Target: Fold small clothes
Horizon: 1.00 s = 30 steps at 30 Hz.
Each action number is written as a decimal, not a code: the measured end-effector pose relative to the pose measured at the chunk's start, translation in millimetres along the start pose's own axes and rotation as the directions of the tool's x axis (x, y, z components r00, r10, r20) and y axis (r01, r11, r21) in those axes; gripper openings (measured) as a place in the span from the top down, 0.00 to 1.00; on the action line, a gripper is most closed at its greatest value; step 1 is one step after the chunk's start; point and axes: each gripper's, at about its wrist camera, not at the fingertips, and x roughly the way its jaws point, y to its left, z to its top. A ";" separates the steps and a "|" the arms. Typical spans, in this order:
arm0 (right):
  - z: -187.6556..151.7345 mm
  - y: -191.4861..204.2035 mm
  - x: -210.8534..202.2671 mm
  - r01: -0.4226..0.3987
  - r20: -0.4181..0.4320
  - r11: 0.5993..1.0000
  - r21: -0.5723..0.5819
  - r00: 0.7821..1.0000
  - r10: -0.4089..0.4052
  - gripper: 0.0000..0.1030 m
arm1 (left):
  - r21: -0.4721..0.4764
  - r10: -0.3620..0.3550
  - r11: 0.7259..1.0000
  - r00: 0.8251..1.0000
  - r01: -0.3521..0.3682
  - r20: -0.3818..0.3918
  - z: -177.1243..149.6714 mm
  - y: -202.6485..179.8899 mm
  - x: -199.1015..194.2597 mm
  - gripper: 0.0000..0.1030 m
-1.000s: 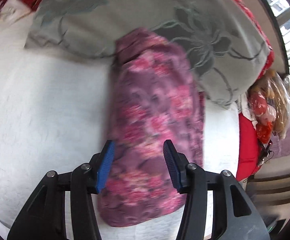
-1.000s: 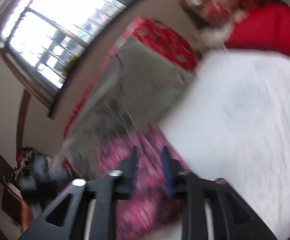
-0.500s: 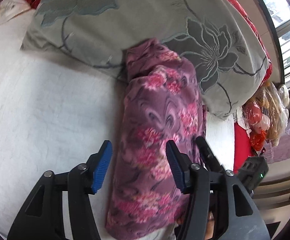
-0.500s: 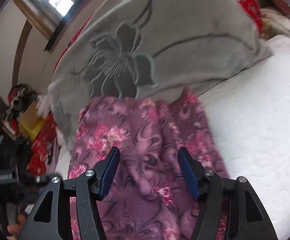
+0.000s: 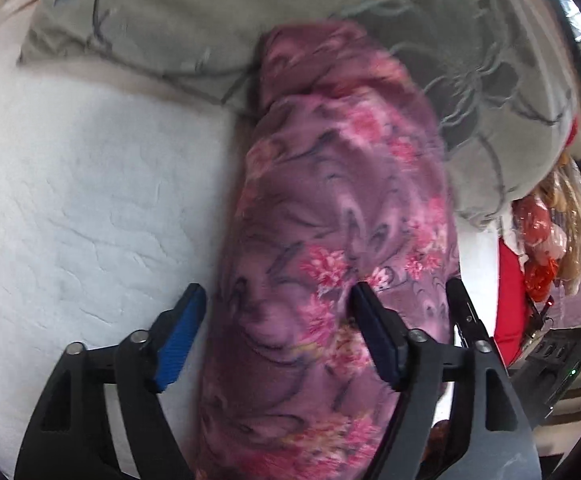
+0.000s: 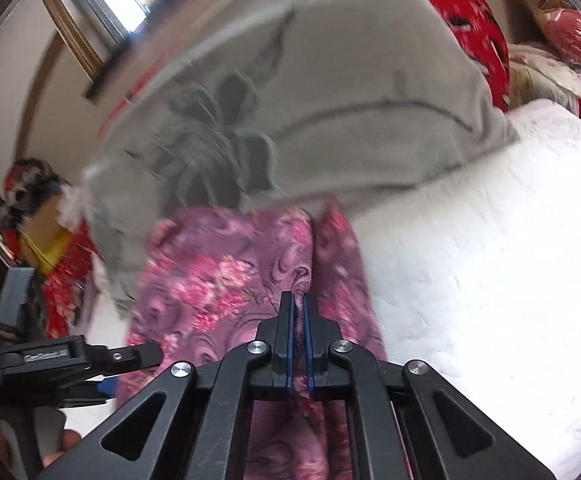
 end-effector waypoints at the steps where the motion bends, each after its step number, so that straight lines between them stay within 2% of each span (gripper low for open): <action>1: -2.1 -3.1 4.2 0.010 -0.019 1.000 0.008 1.000 -0.010 0.97 | 0.007 -0.001 1.000 1.000 0.001 0.008 -0.5 0.1 -0.3 0.25; 4: -2.6 -10.7 6.3 -0.021 -0.041 0.999 0.048 0.999 0.023 0.95 | 0.029 0.016 0.999 1.000 -0.016 0.015 -1.1 -3.1 -12.7 0.26; 5: -0.7 -13.8 2.7 -0.058 -0.032 0.996 0.072 0.998 0.060 0.89 | 0.034 0.011 0.999 0.999 -0.012 0.036 -1.4 -3.8 -20.0 0.25; 6: 0.8 -17.7 -1.2 -0.076 -0.018 0.993 0.094 0.997 0.079 0.89 | 0.038 0.005 0.999 0.998 -0.008 0.055 -1.7 -7.1 -24.7 0.25; 7: 3.1 -24.4 -7.6 -0.130 0.021 0.982 0.138 0.992 0.128 0.87 | 0.039 0.003 0.999 0.996 -0.006 0.084 -0.5 -6.7 -32.8 0.25; 9: 5.3 -35.4 -10.7 -0.186 0.046 0.965 0.186 0.982 0.181 0.72 | 0.028 0.009 1.000 0.994 -0.013 0.113 5.2 -5.0 -40.5 0.25; 10: 5.5 -38.5 -8.4 -0.189 0.046 0.961 0.203 0.982 0.184 0.61 | 0.022 0.009 1.000 0.994 -0.011 0.108 9.3 -3.6 -39.9 0.25; 11: 5.1 -39.2 -4.5 -0.181 0.038 0.962 0.206 0.984 0.177 0.60 | 0.012 0.009 1.000 0.995 -0.010 0.099 13.5 -2.4 -37.9 0.25; 15: 0.3 -34.0 15.9 -0.196 -0.043 0.961 0.196 0.977 0.208 0.60 | -0.005 0.034 0.999 0.996 -0.033 0.086 23.1 4.2 -30.0 0.25; 16: 0.2 -28.7 16.8 -0.193 -0.045 0.967 0.168 0.978 0.203 0.72 | -0.005 0.042 0.999 0.996 -0.041 0.080 26.1 6.5 -27.1 0.25; 17: 1.4 -23.1 14.1 -0.183 -0.033 0.974 0.133 0.981 0.189 0.95 | -0.007 0.045 0.999 0.996 -0.044 0.073 28.1 4.2 -22.5 0.25; 20: 8.4 -5.1 -8.9 -0.165 0.055 0.986 0.035 0.985 0.163 0.96 | -0.018 0.026 1.000 0.997 -0.025 0.068 33.2 -2.0 -11.8 0.25; 22: 11.5 -3.1 -18.1 -0.122 0.086 0.992 0.015 0.989 0.120 0.96 | -0.009 0.048 0.999 0.998 -0.047 0.048 35.2 -7.2 0.2 0.25; 25: 3.1 -15.9 4.5 -0.023 -0.011 0.999 0.038 1.000 0.024 0.96 | 0.010 0.086 0.996 0.996 -0.086 0.029 37.8 -11.4 8.7 0.23; 26: -0.6 -22.3 14.0 -0.033 -0.061 0.997 0.069 0.997 0.037 0.95 | 0.013 0.085 0.996 0.996 -0.085 0.027 38.1 -12.3 5.4 0.23; 27: 0.4 -26.4 12.2 -0.059 -0.059 0.994 0.097 0.996 0.065 0.94 | 0.016 0.078 0.997 0.996 -0.078 0.031 36.4 -11.9 -1.8 0.24; 28: 3.0 -28.2 5.9 -0.072 -0.042 0.992 0.108 0.996 0.077 0.88 | 0.021 0.076 0.997 0.996 -0.077 0.045 32.9 -10.0 -10.5 0.24; 30: 8.8 -27.5 -12.2 -0.098 -0.013 0.991 0.087 0.995 0.100 0.88 | 0.033 0.081 0.996 0.994 -0.084 0.069 22.5 -9.2 -25.0 0.24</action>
